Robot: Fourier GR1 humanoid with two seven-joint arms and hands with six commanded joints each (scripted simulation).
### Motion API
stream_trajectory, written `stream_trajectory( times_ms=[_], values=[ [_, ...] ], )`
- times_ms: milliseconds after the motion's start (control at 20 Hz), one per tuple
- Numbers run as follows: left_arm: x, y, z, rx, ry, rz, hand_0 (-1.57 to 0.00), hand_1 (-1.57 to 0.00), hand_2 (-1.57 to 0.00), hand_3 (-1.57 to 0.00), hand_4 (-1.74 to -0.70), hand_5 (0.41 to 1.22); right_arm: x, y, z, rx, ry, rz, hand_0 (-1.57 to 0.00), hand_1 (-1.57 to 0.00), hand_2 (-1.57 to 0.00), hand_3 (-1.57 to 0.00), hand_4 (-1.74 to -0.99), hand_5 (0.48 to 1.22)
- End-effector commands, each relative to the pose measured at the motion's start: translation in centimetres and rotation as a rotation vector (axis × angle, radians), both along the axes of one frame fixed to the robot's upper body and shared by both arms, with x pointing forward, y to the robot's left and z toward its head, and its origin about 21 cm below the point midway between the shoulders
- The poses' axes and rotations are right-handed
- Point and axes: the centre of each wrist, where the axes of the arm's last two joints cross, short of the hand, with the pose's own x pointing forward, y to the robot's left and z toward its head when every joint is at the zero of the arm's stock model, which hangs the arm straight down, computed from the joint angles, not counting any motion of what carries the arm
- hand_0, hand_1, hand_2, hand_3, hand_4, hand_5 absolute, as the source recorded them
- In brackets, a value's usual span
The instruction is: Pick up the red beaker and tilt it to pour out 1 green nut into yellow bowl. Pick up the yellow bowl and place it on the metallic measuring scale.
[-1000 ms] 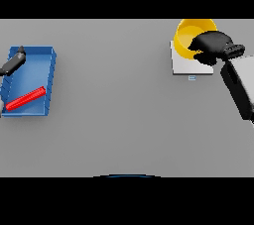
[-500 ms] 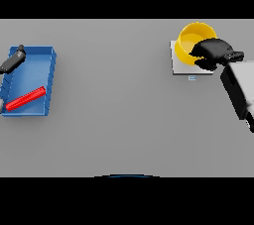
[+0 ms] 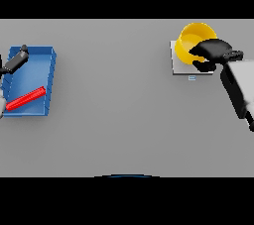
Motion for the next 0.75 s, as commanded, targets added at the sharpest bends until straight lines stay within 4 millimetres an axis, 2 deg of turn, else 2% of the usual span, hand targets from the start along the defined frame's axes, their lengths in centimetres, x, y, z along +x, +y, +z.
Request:
stream_trajectory(
  times_ms=[0, 150, 300, 400, 500, 700],
  values=[
    [0.17, -0.25, 0.07, 0.0, -0.004, 0.004, 0.0, 0.0, 0.0, 0.0, -0.72, 0.663, 0.18, 0.14, 0.23, -0.009, 0.001, 0.011, -0.51, -0.45, -0.55, -0.6, -1.579, 0.955],
    [0.01, -0.06, -0.25, -0.01, 0.007, 0.014, 0.0, 0.0, 0.0, 0.0, -0.72, 0.663, 0.39, -0.07, 0.46, -0.007, 0.004, 0.053, -0.26, -0.23, -0.3, -0.46, -1.554, 0.891],
    [-0.09, -0.09, -0.22, -0.002, -0.001, 0.005, 0.0, 0.0, 0.0, 0.0, -0.72, 0.664, 0.3, 0.04, 0.02, 0.019, -0.003, 0.07, -0.13, -0.12, -0.16, -0.36, -1.542, 0.838],
    [0.14, 0.0, -0.03, -0.002, 0.003, 0.005, 0.0, 0.0, 0.0, 0.0, -0.73, 0.665, 0.41, 0.23, 0.12, 0.022, -0.003, 0.058, -0.08, -0.07, -0.1, -0.3, -1.53, 0.809],
    [0.21, 0.22, 0.12, -0.002, 0.001, 0.009, 0.0, 0.0, 0.0, 0.0, -0.72, 0.664, 0.3, -0.51, -0.04, 0.015, 0.006, 0.037, -0.05, -0.05, -0.06, -0.24, -1.518, 0.786],
    [0.27, 0.19, -0.02, -0.004, 0.001, 0.005, 0.0, 0.0, 0.0, 0.0, -0.73, 0.665, 0.39, -0.19, -0.22, 0.003, 0.027, -0.004, -0.02, -0.02, -0.03, -0.15, -1.478, 0.738]
  ],
)
